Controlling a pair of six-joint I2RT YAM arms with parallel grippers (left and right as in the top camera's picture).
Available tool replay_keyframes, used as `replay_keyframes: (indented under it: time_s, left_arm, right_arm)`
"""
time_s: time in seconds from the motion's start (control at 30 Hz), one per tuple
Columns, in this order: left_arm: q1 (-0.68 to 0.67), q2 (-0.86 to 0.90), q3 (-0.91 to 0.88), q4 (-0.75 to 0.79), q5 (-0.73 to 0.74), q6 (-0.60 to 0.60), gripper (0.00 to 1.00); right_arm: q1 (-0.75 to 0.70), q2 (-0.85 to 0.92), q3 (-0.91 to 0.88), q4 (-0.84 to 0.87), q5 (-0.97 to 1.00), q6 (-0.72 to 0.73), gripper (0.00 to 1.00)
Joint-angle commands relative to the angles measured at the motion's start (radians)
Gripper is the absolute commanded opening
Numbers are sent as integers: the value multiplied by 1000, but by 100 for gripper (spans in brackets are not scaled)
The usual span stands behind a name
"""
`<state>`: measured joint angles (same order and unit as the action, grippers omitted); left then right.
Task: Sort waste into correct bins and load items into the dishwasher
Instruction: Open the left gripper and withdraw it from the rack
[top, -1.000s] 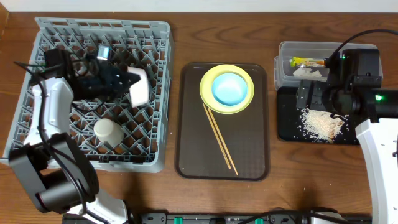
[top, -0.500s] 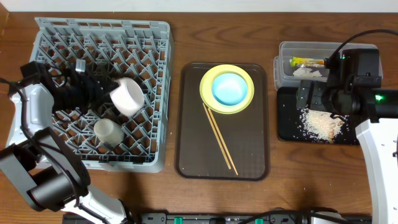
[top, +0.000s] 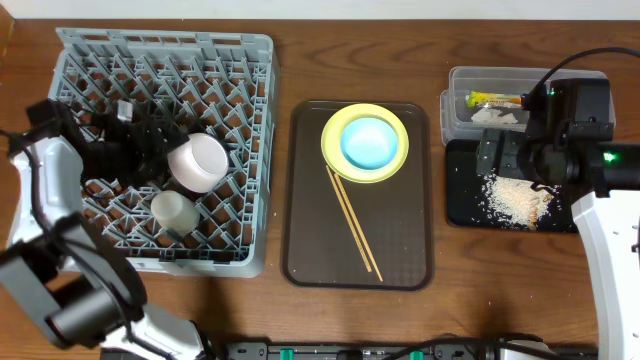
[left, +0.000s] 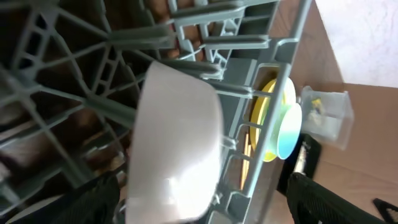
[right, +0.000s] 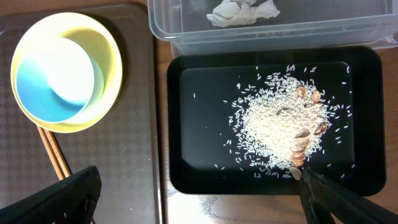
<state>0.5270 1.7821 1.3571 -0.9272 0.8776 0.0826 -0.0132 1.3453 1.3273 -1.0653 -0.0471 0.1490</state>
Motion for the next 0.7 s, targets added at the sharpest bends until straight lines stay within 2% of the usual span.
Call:
replay_keyframes:
  time_s: [0.0,0.17,0.3,0.43,0.47,0.67]
  left_arm:
    - [-29,-147,42,1,-125,-9,88]
    - [-171,-298,42,36,-293,-64,88]
    - [-377,-369,55,108,-476,-170,89]
    - [-586,-345,141,109,-607,-226,90]
    - [-633,-329,170,107,-631,-227,95]
    - [-831,-192,319,103,-697,-227,96]
  right_arm:
    - [-6,-3,18,-2,19,8,99]
    - [-8,-3,18,-1,22,16,99]
    - [-8,-3,18,-3,22,15,99]
    - [-10,-3,18,-18,41,24,99]
    - [-14,-3,18,-27,59,37,99]
    - [-74,-3,18,-76,119,109,99]
